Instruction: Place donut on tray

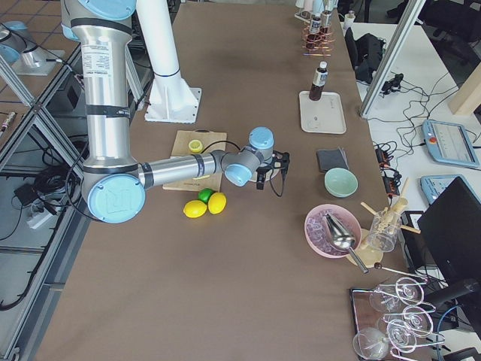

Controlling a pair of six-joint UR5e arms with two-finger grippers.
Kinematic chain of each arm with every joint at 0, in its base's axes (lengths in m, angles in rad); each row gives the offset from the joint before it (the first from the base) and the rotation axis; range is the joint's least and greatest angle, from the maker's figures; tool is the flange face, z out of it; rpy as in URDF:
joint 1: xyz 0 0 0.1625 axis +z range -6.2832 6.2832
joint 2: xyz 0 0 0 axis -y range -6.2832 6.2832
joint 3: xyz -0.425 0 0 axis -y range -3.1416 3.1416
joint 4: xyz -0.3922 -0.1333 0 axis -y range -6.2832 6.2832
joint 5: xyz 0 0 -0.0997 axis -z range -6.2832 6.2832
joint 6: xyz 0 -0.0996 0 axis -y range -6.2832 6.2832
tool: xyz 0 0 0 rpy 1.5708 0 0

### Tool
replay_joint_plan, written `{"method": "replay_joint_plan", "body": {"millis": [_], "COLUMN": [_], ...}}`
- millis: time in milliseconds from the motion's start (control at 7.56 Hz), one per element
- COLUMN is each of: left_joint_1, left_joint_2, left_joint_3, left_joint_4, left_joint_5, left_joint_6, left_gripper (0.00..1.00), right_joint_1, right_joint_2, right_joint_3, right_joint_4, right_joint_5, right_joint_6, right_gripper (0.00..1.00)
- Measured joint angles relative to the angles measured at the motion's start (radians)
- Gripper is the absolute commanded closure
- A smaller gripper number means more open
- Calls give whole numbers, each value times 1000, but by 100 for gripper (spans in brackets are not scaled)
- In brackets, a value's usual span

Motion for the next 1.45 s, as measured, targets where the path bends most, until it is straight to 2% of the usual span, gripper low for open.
{"method": "replay_joint_plan", "body": {"millis": [264,1190,1455], "left_joint_1": [-1,-2,-4], "left_joint_2": [0,10,11], "left_joint_3": [1,0,0], "left_joint_4": [0,0,0], "left_joint_5": [0,0,0], "left_joint_6": [1,4,5], "left_gripper": [2,2,2], "right_joint_1": [-31,-39,2], "right_joint_2": [-6,-27,-31], "right_joint_3": [-2,18,40], "right_joint_4": [6,15,61], "right_joint_5": [-33,-35,32], "right_joint_6": [4,11,47], "right_gripper": [100,100,100]}}
